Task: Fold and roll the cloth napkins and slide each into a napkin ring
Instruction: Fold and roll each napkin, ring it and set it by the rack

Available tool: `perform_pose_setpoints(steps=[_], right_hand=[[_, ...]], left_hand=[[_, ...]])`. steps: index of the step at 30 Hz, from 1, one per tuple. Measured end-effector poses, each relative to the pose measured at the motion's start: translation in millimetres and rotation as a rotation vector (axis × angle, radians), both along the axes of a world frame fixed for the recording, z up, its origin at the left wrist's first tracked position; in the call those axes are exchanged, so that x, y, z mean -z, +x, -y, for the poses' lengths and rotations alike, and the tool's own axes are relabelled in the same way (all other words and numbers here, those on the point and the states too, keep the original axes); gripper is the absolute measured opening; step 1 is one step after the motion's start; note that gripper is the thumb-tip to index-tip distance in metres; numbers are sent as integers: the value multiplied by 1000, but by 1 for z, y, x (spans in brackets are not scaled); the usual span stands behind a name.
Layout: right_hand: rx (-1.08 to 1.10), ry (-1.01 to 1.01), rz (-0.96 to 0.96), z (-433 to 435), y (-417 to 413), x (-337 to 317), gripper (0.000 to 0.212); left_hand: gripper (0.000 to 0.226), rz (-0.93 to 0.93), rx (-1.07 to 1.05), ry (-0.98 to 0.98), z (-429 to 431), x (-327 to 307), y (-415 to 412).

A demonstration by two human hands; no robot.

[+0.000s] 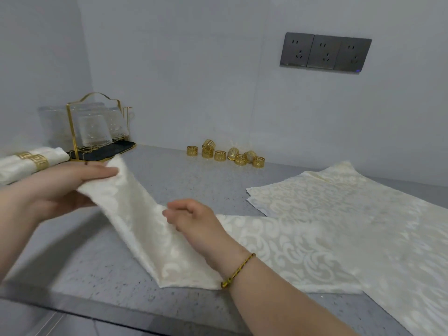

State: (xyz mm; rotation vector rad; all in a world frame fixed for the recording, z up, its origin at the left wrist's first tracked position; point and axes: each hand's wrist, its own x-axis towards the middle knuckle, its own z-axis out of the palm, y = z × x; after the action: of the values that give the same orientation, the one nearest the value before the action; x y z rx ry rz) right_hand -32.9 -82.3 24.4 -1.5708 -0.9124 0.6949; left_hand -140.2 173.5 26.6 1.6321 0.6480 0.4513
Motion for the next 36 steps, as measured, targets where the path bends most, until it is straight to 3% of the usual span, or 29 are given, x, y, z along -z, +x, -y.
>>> perform_pose_setpoints(steps=[1, 3, 6, 10, 13, 15, 18, 19, 22, 24, 26, 28, 31, 34, 36], right_hand=[[30, 56, -86, 0, 3, -7, 7], [40, 165, -251, 6, 11, -20, 13], [35, 234, -398, 28, 30, -34, 30], [103, 170, -399, 64, 61, -34, 39], [253, 133, -339, 89, 80, -27, 18], [347, 125, -304, 106, 92, -21, 17], [386, 55, -240, 133, 104, -18, 20], [393, 21, -217, 140, 110, -17, 20], [430, -91, -155, 164, 126, -12, 15], [467, -190, -115, 175, 133, -6, 18], [491, -266, -97, 184, 138, 2, 17], [489, -275, -104, 188, 140, 9, 7], [476, -224, -147, 189, 142, 16, 13], [468, -235, -116, 189, 141, 19, 11], [465, -230, -106, 190, 140, 20, 8]], left_hand=[[35, 38, 58, 12, 40, -24, 10], [12, 133, 137, 16, 104, -50, 25], [17, 166, 263, 62, 170, -64, 48], [20, 89, 390, 184, 217, -56, 72], [28, 43, 473, 311, 246, -45, 87], [16, 82, 465, 414, 257, -33, 94], [5, 86, 427, 718, 260, -14, 90], [22, 69, 417, 824, 255, -6, 86], [105, -7, 365, 1109, 239, 19, 79], [122, -65, 374, 1136, 233, 31, 75], [124, -171, 460, 1147, 234, 39, 72], [125, -260, 527, 1164, 234, 46, 74], [131, -345, 555, 1149, 235, 50, 77], [123, -266, 546, 1052, 230, 48, 81], [95, -91, 447, 863, 225, 36, 91]])
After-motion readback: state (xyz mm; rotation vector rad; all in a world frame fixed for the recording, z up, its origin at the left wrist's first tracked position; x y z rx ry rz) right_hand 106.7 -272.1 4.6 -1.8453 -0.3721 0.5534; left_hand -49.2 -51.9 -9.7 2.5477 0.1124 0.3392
